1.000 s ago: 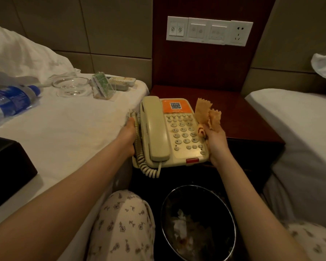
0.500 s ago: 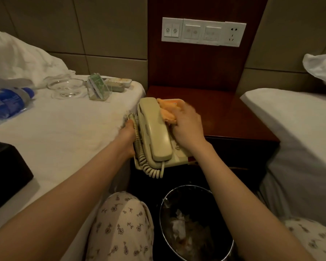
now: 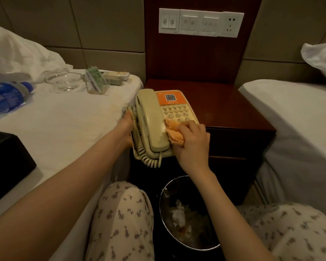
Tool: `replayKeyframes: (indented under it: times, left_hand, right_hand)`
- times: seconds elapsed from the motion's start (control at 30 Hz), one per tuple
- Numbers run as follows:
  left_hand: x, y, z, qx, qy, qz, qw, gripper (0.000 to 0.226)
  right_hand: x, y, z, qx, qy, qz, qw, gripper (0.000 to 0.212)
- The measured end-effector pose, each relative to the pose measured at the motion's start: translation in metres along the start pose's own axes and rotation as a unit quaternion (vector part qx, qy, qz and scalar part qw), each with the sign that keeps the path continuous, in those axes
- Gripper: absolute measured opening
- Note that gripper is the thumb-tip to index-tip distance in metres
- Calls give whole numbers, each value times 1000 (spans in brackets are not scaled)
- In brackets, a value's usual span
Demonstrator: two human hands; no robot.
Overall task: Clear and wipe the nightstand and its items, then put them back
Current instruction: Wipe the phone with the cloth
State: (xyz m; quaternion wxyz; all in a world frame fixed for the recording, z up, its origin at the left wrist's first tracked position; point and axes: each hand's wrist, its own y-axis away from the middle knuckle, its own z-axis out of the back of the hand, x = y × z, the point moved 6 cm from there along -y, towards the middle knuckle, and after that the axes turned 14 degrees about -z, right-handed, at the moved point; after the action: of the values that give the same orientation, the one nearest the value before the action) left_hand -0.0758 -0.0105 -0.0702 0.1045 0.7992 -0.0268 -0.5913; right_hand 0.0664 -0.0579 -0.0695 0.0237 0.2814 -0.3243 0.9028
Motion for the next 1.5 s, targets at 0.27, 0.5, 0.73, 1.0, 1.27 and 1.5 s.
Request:
replayKeyframes:
  times: [0.27, 0.5, 0.73, 1.0, 1.27, 1.5]
  left_hand:
    - [-1, 14, -2, -6, -43, -5, 999, 55]
    - [-1, 2, -2, -15, -68, -40, 997, 50]
    - [1, -9, -2, -2, -70, -61, 996, 49]
    - [30, -65, 33, -75, -137, -114, 981, 64]
    - [16, -39, 23, -82, -218, -118, 965, 59]
    - [22, -39, 18, -82, -213, -105, 968, 55]
  right_hand:
    - [-7, 35, 6, -103, -33, -8, 994, 25]
    - [-6, 55, 7, -124, -42, 55, 990, 24]
    - [-59, 43, 10, -113, -194, -226, 948, 21]
    - [-38, 58, -54, 183, -727, -546, 374, 19]
    - [3, 58, -89, 331, -708, -548, 298, 29]
    - [7, 64, -94, 306, -711, -606, 184, 40]
